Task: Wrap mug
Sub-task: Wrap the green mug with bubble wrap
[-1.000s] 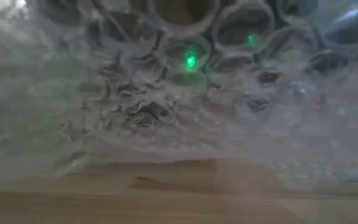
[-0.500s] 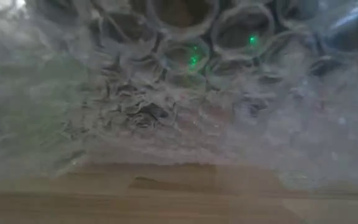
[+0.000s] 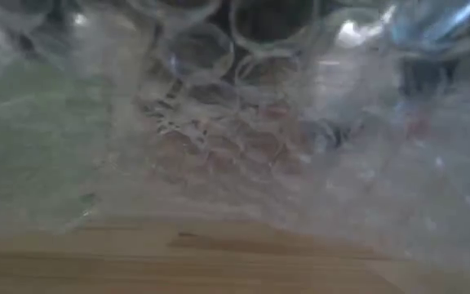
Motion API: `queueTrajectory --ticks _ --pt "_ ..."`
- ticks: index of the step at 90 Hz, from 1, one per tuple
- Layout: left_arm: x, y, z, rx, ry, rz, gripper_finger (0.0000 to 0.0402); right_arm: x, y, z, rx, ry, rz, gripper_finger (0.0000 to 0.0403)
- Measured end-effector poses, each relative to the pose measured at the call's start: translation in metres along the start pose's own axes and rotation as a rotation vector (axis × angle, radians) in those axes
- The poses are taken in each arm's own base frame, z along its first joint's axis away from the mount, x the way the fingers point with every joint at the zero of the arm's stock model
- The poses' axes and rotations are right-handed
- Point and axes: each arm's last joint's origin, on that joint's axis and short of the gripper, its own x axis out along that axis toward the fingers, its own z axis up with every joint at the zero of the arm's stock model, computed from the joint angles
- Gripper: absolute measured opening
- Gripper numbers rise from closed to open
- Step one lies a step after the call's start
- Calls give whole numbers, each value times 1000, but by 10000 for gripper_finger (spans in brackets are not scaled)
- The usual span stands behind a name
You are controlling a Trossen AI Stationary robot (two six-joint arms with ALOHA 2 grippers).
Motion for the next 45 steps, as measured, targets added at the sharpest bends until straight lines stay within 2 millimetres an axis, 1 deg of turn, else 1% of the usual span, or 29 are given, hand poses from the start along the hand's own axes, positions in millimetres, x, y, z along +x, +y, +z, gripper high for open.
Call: queueTrajectory --ticks 11,20,28,33,45 --pt "0 0 0 2 -1 1 170 -16 -2 2 -1 82 -19 175" --pt "0 0 0 2 0 2 170 -21 -2 -5 14 170 -29 175" --pt "0 0 0 3 0 2 170 -23 2 -7 11 195 -26 175" --pt "0 0 0 4 0 2 170 -26 5 0 -6 182 -20 175" --pt "0 0 0 3 -2 0 170 -35 7 27 -53 44 -81 175"
